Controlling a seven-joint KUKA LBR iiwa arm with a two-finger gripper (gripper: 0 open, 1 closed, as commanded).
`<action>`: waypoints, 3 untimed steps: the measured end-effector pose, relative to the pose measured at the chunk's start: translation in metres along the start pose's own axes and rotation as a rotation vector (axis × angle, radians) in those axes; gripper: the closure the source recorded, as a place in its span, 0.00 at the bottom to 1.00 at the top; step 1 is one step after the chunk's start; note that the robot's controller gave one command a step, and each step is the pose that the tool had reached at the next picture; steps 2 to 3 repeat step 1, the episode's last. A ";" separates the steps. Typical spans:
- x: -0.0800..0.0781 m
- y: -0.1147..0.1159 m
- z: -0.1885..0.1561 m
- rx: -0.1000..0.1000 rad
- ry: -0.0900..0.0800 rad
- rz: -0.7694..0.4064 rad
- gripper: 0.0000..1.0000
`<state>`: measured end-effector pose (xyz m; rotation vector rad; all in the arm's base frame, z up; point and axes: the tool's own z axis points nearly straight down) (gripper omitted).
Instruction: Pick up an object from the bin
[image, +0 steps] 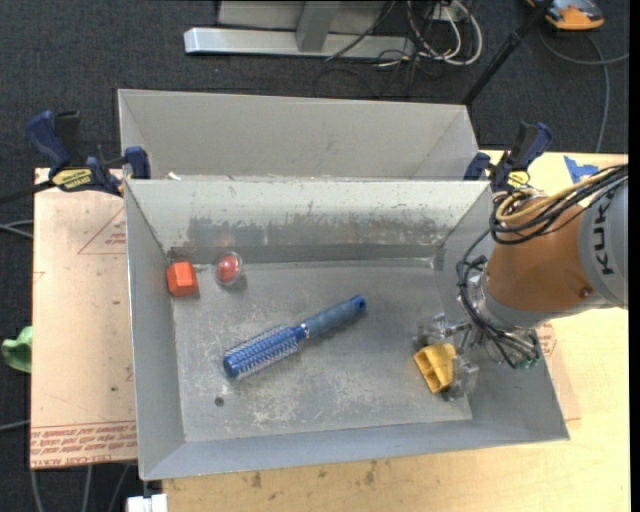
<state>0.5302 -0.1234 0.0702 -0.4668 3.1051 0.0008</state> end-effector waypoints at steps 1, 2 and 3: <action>0.013 -0.007 -0.176 0.006 -0.009 -0.018 1.00; 0.013 -0.007 -0.176 0.006 -0.009 -0.018 1.00; 0.013 -0.007 -0.176 0.006 -0.009 -0.018 1.00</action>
Offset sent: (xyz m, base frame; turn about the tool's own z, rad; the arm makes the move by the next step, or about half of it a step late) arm -0.0135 -0.0104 0.1717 -0.0204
